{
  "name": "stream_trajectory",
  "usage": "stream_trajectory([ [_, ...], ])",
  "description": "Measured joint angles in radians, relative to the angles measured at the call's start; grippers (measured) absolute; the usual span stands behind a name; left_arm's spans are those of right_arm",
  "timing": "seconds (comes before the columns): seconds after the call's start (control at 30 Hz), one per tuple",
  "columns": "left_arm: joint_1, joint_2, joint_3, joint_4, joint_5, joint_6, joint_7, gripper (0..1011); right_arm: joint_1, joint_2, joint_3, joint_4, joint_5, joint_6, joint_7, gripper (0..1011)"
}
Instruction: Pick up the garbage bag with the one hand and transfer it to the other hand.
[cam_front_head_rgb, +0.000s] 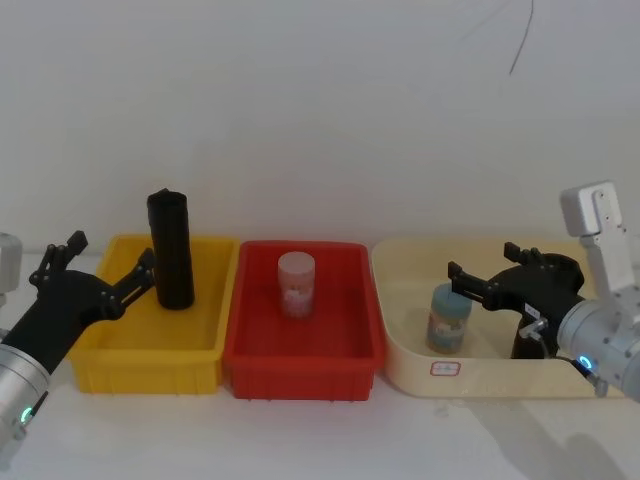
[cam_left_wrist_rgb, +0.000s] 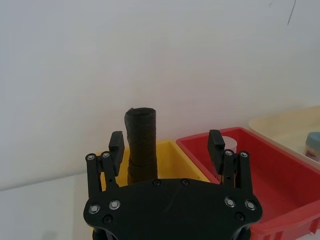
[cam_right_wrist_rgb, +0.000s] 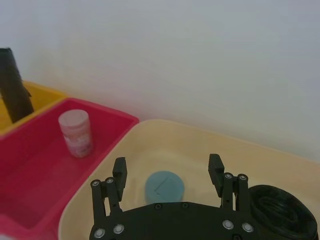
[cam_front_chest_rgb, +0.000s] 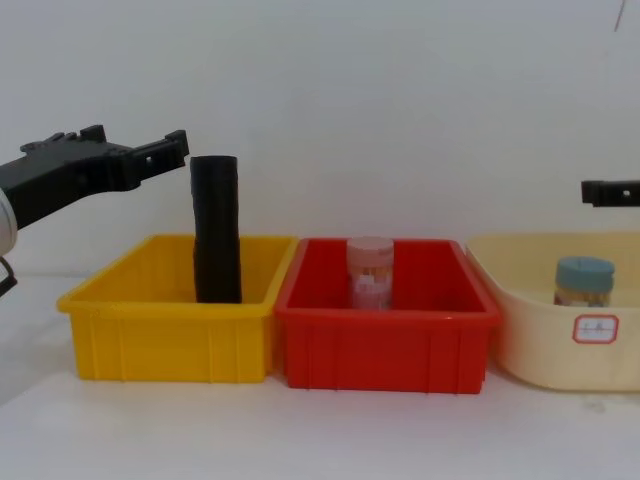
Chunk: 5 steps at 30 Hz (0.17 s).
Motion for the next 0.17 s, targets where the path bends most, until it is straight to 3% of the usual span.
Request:
stream_trajectory([
  [0.17,0.000,0.000,0.000,0.000,0.000,0.000,0.000,1002,-0.016,0.004,0.007,-0.026,0.011,-0.004,0.009,1001],
])
